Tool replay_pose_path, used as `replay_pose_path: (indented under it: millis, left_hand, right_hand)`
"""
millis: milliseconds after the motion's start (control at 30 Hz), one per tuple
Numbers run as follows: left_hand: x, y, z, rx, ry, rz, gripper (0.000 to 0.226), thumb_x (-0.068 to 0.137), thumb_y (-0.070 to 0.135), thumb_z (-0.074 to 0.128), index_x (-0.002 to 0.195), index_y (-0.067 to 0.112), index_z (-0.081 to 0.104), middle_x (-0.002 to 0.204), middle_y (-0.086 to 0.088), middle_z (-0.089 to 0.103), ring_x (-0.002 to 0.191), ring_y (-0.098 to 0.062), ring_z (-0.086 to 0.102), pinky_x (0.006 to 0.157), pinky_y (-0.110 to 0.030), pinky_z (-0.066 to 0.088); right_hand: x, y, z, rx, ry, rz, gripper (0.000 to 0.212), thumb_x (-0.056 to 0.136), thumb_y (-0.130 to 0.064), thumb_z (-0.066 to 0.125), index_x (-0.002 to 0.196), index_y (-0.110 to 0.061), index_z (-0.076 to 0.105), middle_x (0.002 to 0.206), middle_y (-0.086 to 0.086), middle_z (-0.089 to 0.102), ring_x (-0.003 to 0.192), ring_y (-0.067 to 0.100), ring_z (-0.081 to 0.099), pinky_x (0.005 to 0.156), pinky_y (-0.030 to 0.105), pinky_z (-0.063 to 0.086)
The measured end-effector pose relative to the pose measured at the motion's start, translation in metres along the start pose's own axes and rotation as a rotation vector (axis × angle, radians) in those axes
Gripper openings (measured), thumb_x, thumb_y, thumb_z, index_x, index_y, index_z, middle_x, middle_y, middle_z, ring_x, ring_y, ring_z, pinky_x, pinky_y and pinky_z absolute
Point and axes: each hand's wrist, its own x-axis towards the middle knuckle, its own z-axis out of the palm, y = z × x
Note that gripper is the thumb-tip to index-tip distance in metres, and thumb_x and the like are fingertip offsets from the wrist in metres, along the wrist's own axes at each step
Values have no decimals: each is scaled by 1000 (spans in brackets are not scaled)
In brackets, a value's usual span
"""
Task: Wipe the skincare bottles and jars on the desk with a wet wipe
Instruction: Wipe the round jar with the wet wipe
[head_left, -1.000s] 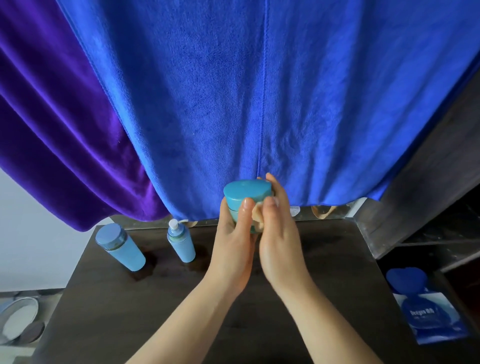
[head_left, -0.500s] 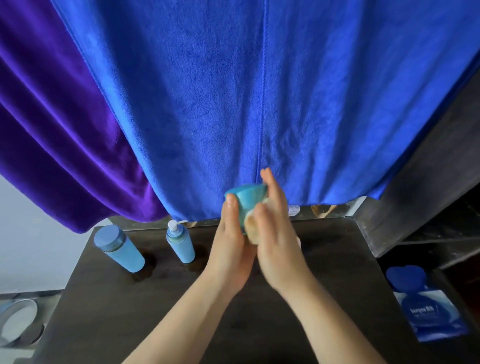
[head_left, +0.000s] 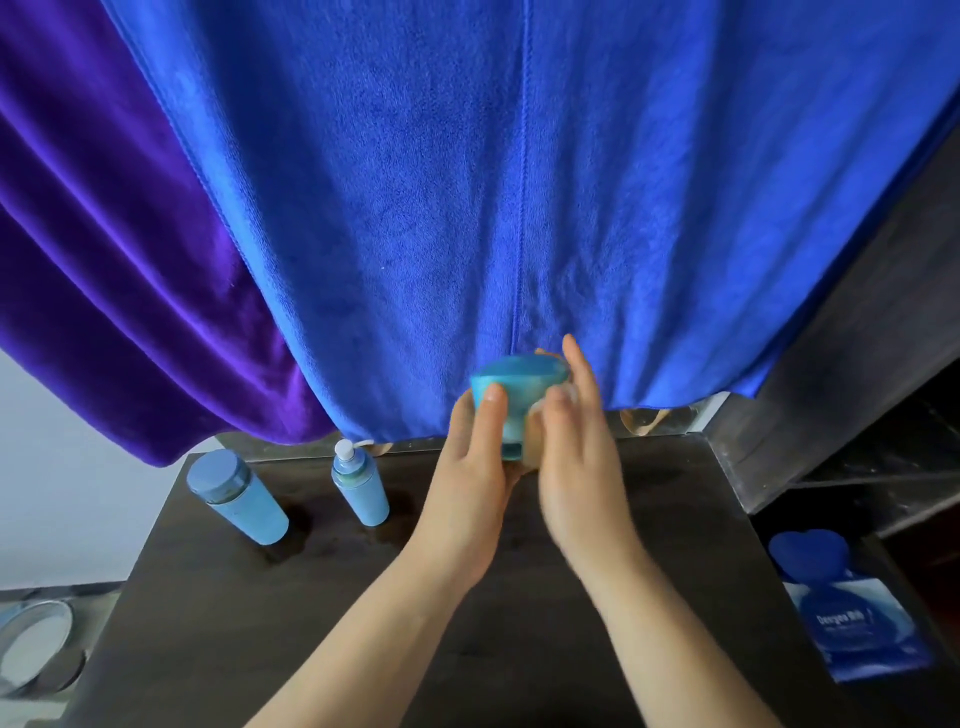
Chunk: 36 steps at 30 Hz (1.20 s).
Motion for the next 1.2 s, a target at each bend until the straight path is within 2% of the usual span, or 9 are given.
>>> replay_pose_path:
  millis: [167, 300, 400, 567, 633, 700, 833, 1000, 1200]
  left_hand:
    - [-6, 2, 3, 61, 35, 70, 52, 90, 47, 37, 117, 7, 55, 107, -11, 69, 100, -16, 66, 84, -26, 53]
    - [-8, 4, 5, -51, -34, 19, 62, 83, 57, 43, 122, 11, 55, 108, -4, 70, 94, -16, 68, 69, -27, 54]
    - [-6, 5, 6, -79, -63, 0, 55, 84, 62, 40, 107, 19, 66, 93, -8, 65, 81, -23, 56, 58, -28, 43]
    - [0, 6, 2, -67, 7, -42, 36, 95, 48, 25, 103, 36, 58, 102, 9, 64, 94, -7, 63, 65, -13, 52]
    - [0, 5, 3, -68, 10, -22, 46, 95, 47, 24, 107, 23, 62, 102, 3, 70, 89, -5, 67, 65, -11, 51]
    - [-1, 4, 9, -134, 6, -15, 61, 87, 53, 30, 110, 8, 63, 102, -7, 73, 94, -14, 69, 71, -18, 53]
    - [2, 5, 11, -213, -5, -90, 56, 76, 61, 34, 91, 24, 73, 85, 1, 72, 82, -20, 59, 74, -38, 42]
    - [11, 12, 10, 76, 77, -119, 47, 96, 49, 27, 101, 21, 64, 88, 3, 76, 85, -7, 70, 79, -25, 55]
    - [11, 13, 17, 154, 150, 30, 44, 88, 50, 46, 108, 12, 59, 103, -11, 70, 94, -17, 68, 79, -21, 53]
  right_hand:
    - [-12, 2, 6, -384, -21, -428, 50, 93, -28, 30, 142, -18, 23, 148, 2, 32, 138, 11, 29, 111, 35, 30]
    - [7, -11, -8, 279, -124, 6, 40, 91, -30, 29, 125, -28, 50, 128, -5, 60, 120, 5, 53, 107, 35, 38]
    - [18, -10, -20, 392, -260, 238, 38, 93, -27, 31, 120, -27, 58, 124, -3, 63, 116, 5, 57, 109, 40, 37]
    - [-15, 2, 2, -264, -120, -318, 56, 95, -42, 27, 144, -19, 13, 151, -3, 19, 141, 5, 18, 114, 21, 19]
    - [-18, 7, 6, -360, -58, -436, 56, 96, -40, 24, 144, -16, 9, 152, -2, 14, 143, 12, 14, 115, 24, 18]
    - [-14, 3, 4, -194, -46, -392, 51, 95, -35, 26, 143, -20, 18, 151, -3, 23, 140, 9, 23, 113, 25, 24]
    - [3, 0, -8, 282, -101, 0, 35, 91, -35, 28, 122, -39, 46, 127, -9, 58, 117, 1, 52, 98, 22, 42]
    - [0, 11, 0, 105, 74, 16, 33, 95, -37, 30, 128, -35, 35, 129, -3, 53, 111, 1, 54, 88, 13, 43]
    - [-4, 11, 5, -170, 58, -216, 45, 91, -42, 24, 135, -35, 20, 138, -7, 39, 127, 6, 41, 103, 21, 37]
